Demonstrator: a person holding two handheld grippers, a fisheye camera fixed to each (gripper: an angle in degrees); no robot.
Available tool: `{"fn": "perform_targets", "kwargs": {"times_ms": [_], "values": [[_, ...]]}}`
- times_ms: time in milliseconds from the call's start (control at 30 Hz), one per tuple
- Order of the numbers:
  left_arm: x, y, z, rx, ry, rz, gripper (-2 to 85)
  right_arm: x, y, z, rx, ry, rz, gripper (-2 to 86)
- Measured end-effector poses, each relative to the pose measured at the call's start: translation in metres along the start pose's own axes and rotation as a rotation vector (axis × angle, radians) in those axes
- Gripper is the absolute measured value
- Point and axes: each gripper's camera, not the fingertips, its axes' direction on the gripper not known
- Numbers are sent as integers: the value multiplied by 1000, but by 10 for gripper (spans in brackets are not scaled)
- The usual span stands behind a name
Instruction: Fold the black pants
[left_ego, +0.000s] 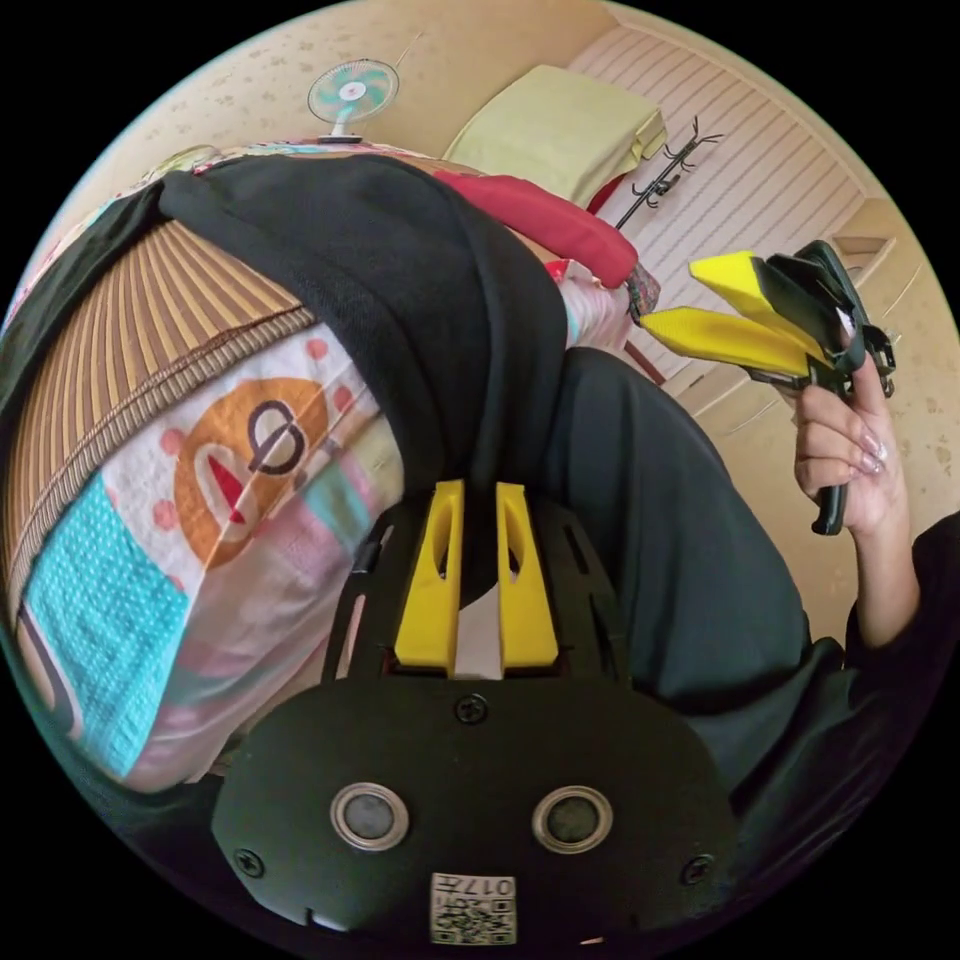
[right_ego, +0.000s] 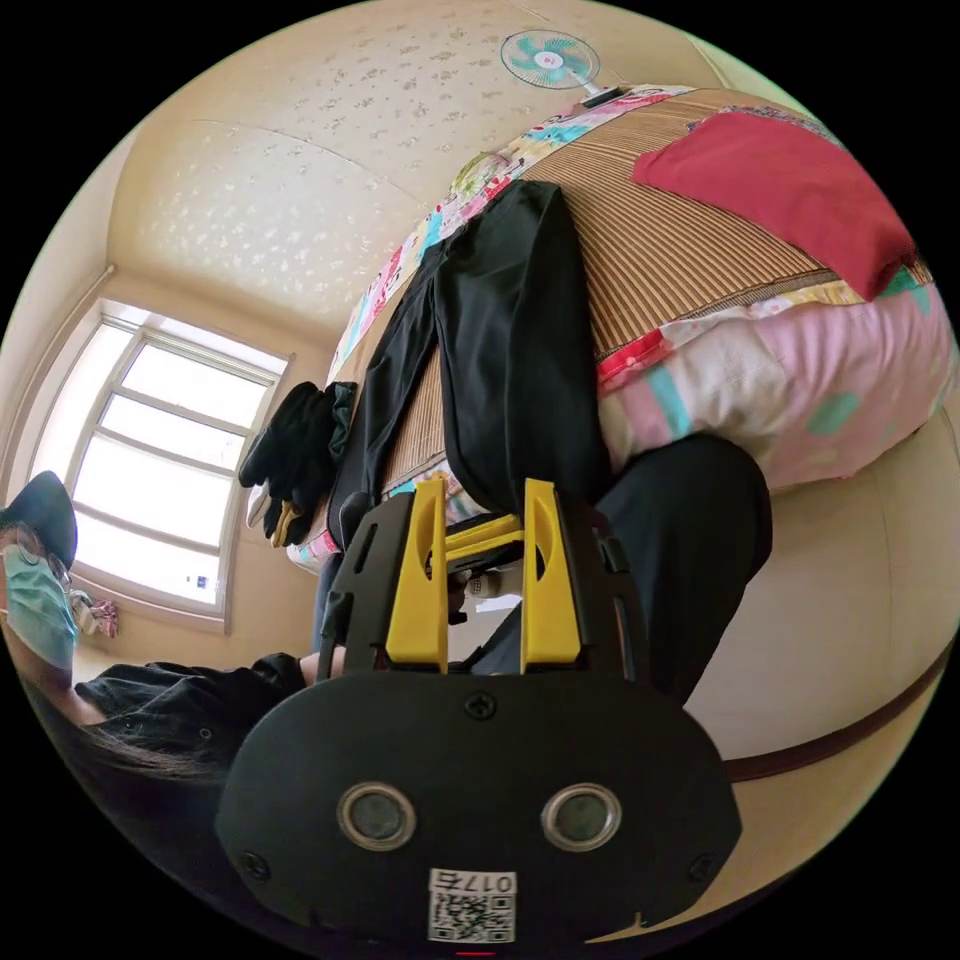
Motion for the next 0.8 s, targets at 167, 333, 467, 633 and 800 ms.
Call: {"fn": "perform_targets", "kwargs": {"times_ms": [167,333,467,633,800], "values": [[-12,2,6,-63,104,-4,50,18,10,-16,12,-20,28,121],[-17,16,-33,-39,382,75,0,10,-30,-31,38,-34,-10,127],[8,28,-114,81,361,203,-5,-20,-140,-28,-26,118,-101,148],[23,41,-165,231,310,181,-6,-55,-279,32,-133,270,-144,175],[7,52,-187,330,450,113,-6,-45,-362,103,-209,480,-39,172]]}}
